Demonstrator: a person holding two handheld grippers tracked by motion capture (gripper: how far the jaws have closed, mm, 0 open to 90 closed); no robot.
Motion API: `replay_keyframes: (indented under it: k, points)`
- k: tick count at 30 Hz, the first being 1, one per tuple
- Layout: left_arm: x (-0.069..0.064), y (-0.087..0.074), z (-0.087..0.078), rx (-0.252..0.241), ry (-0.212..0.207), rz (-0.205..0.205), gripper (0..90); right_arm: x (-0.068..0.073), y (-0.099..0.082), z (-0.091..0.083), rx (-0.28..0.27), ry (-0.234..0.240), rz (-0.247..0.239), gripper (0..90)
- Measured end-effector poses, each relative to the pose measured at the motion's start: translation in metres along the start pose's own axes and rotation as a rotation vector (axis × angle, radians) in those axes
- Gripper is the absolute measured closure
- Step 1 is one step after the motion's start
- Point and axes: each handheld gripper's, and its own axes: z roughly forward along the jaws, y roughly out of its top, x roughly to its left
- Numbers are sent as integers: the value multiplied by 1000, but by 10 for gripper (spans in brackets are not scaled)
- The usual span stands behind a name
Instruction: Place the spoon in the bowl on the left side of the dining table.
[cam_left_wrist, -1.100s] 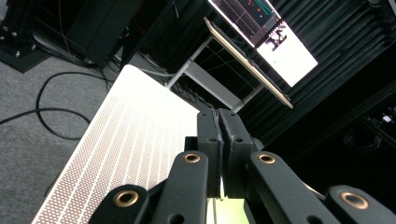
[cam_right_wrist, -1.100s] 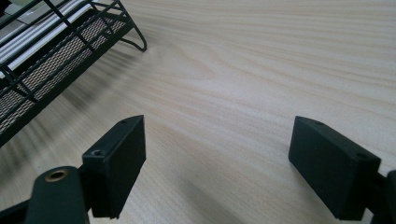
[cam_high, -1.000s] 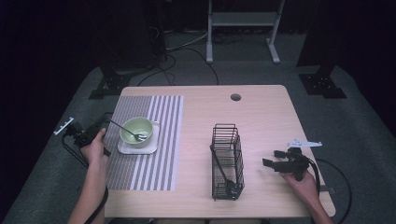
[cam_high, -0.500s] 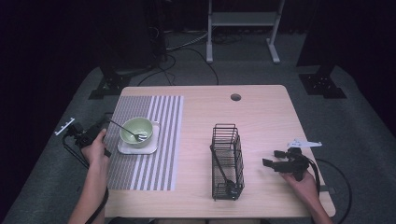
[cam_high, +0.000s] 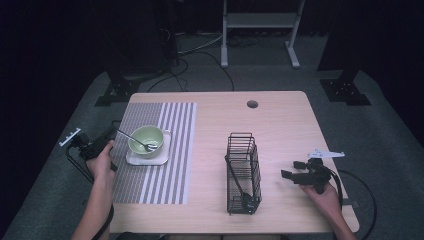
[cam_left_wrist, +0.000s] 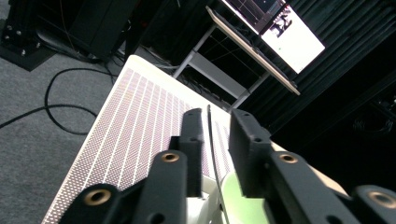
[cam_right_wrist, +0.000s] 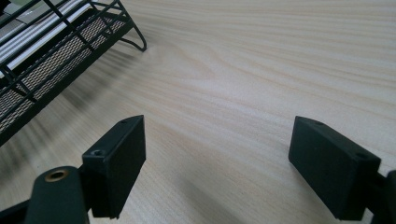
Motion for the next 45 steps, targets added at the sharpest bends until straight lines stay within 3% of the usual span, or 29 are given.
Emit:
replay_keyframes:
  k: [20,45]
  points:
    - [-2,-3,-19,38,-6,71,576,1,0,0,-1,-6,-4,177]
    - [-8,-14,-38,69,-39,94,485,1,0,0,-1,-7,-3,177]
